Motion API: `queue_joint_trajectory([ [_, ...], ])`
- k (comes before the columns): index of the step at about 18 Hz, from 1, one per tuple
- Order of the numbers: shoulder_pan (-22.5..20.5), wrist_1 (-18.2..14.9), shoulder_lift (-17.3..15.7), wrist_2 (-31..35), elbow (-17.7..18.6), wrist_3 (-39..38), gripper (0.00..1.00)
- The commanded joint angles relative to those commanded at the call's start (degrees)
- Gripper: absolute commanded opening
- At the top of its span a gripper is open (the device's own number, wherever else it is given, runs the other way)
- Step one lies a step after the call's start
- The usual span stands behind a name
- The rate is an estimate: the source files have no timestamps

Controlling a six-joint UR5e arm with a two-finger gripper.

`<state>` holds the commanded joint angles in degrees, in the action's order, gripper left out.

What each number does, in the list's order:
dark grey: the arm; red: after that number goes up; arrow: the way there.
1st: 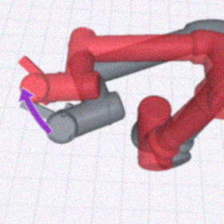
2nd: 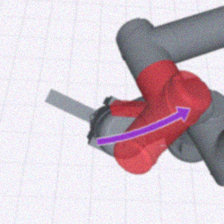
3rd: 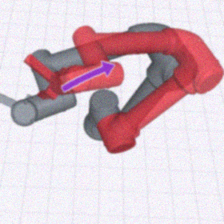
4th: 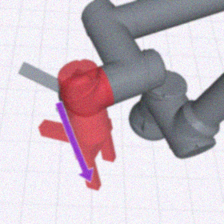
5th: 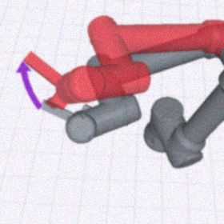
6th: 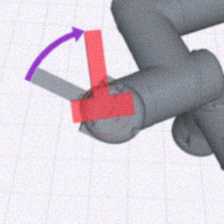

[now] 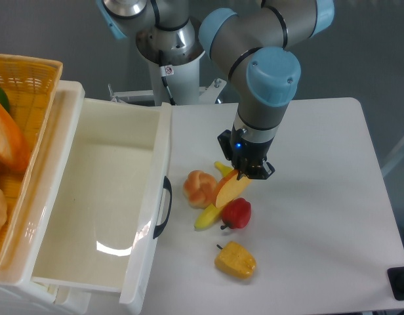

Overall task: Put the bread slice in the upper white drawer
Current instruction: 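Close the gripper on the bread slice lying on the banana, then lift the held bread slice up off the banana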

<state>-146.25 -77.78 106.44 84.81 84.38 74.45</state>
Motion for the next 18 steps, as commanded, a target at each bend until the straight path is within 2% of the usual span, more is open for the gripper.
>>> queue_joint_trajectory([
  [10, 0.3, -0.6, -0.3, -0.4, -0.9, -4.7, 0.00],
  [15, 0.4, -3.4, -2.7, -0.5, -1.1, -8.8, 0.00],
  [18, 0.7, -4.0, -2.7, -2.9, -3.3, -15.4, 0.00],
])
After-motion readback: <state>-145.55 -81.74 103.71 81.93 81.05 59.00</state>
